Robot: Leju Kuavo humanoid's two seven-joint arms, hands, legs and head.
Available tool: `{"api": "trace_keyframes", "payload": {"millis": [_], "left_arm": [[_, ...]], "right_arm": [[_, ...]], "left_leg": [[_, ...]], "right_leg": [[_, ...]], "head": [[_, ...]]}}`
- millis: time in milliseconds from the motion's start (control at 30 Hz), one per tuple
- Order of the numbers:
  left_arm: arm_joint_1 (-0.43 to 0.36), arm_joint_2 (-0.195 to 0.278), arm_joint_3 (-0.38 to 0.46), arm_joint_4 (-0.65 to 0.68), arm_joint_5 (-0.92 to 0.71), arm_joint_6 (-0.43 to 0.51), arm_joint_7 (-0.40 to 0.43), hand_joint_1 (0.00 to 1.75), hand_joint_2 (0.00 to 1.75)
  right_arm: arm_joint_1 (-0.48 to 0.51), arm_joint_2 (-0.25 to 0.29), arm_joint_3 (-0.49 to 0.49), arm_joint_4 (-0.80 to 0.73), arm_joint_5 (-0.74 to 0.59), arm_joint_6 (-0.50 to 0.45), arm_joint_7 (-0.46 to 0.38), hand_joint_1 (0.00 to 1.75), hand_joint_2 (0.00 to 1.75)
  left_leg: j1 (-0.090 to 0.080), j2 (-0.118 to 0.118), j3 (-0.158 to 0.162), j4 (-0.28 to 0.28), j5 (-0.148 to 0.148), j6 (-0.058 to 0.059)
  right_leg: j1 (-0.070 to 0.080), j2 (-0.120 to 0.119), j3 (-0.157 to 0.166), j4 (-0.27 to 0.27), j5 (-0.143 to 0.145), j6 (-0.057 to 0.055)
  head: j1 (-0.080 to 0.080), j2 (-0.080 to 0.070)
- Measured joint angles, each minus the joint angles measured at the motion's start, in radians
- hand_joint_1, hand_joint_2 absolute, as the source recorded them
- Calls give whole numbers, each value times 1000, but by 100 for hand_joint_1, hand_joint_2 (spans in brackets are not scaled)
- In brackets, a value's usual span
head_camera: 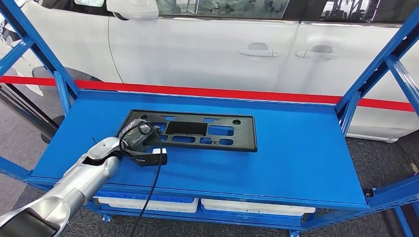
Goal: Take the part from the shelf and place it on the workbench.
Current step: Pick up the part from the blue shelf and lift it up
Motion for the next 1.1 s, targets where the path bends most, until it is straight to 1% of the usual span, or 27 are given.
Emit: {"api": "trace_keyframes", "payload": {"millis": [167, 433, 533, 600, 700, 767, 867, 967, 1067, 1100], "left_arm": [[2, 1, 0, 0, -1, 6, 0, 175, 175], [19, 3, 4, -2, -1, 54, -12, 175, 175], [30, 5, 12, -10, 17, 89, -29, 175, 175], [51, 7, 31, -31, 72, 123, -56, 175, 175], [115, 8, 103, -121, 239, 134, -100, 175, 175], [165, 7, 160, -212, 302, 126, -93, 175, 175], [224, 19, 214, -356, 261, 145, -63, 175, 175], [264, 39, 247, -490, 188, 207, -52, 175, 175], [290, 55, 269, -590, 152, 248, -51, 175, 175], [297, 60, 274, -614, 132, 262, -48, 175, 175]], "right_arm": [[0, 0, 0, 0, 0, 0, 0, 0, 0], [1, 0, 0, 0, -2, -6, -1, 0, 0], [1, 0, 0, 0, -4, -8, -3, 0, 0], [2, 0, 0, 0, -8, -9, -5, 0, 0], [10, 0, 0, 0, -20, -12, -13, 0, 0], [16, 0, -1, 0, -27, -14, -18, 0, 0], [25, 0, -3, 0, -35, -16, -22, 0, 0], [33, 0, -6, 0, -40, -19, -25, 0, 0], [35, 0, -7, 0, -42, -21, -28, 0, 0], [35, 0, -8, 0, -42, -22, -28, 0, 0]], "left_leg": [[0, 0, 0, 0, 0, 0], [0, 0, 0, 0, 0, 0], [0, 0, 0, 0, 0, 0], [0, 0, 0, 0, 0, 0], [0, 0, 0, 0, 0, 0], [0, 0, -1, 0, 0, 0], [0, 0, -4, 0, 0, 0], [0, 0, -5, 0, 0, 0], [0, 0, -6, 0, -1, 0], [-2, 0, -6, 3, -1, 2]], "right_leg": [[0, 0, 0, 0, 0, 0], [0, 0, 0, 0, 0, 0], [0, 0, 0, 0, 0, 0], [0, 0, 0, 0, 0, 0], [0, 0, 0, 0, -1, 0], [0, -1, -1, 0, -1, 0], [0, 0, -4, 0, -1, 0], [0, 0, -5, 0, -1, -1], [0, 0, -6, 0, -2, -1], [-3, 0, -5, -1, -1, 1]], "head": [[0, 0], [0, 0], [0, 0], [0, 0], [0, 0], [0, 0], [0, 0], [0, 0], [0, 0], [0, 0]]}}
